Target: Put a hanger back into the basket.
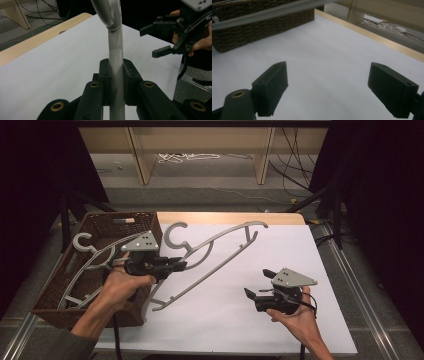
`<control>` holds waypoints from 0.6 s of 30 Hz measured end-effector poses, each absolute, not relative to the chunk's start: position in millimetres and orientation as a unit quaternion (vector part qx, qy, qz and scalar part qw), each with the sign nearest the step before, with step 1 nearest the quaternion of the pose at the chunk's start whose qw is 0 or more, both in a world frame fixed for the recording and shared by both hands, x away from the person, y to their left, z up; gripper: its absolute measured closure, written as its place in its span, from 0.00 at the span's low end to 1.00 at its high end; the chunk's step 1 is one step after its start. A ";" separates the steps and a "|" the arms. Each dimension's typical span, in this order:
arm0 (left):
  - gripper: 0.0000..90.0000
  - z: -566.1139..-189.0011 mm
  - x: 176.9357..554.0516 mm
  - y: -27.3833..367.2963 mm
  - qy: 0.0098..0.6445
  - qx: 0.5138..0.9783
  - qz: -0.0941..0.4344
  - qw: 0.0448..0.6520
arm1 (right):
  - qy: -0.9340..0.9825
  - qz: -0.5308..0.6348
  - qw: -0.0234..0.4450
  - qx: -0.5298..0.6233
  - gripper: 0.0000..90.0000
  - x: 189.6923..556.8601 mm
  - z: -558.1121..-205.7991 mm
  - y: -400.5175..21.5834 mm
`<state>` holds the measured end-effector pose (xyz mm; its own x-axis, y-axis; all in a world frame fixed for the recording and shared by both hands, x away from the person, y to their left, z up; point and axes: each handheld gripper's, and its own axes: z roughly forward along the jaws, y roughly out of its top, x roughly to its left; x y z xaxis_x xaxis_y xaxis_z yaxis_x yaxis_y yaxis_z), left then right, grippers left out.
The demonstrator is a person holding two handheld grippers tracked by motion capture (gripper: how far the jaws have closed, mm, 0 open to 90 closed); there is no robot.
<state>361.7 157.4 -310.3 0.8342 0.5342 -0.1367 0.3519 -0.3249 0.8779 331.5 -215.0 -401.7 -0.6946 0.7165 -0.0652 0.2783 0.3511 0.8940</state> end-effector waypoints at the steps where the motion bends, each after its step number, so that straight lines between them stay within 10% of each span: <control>1: 0.89 -307.4 362.3 159.5 0.273 0.807 0.087 0.516 | 0.790 0.473 0.229 0.314 0.19 331.1 -403.6 -215.2; 18: 0.89 -275.4 374.2 221.2 0.327 0.780 0.111 0.522 | 0.787 0.479 0.227 0.316 0.19 328.2 -411.3 -215.9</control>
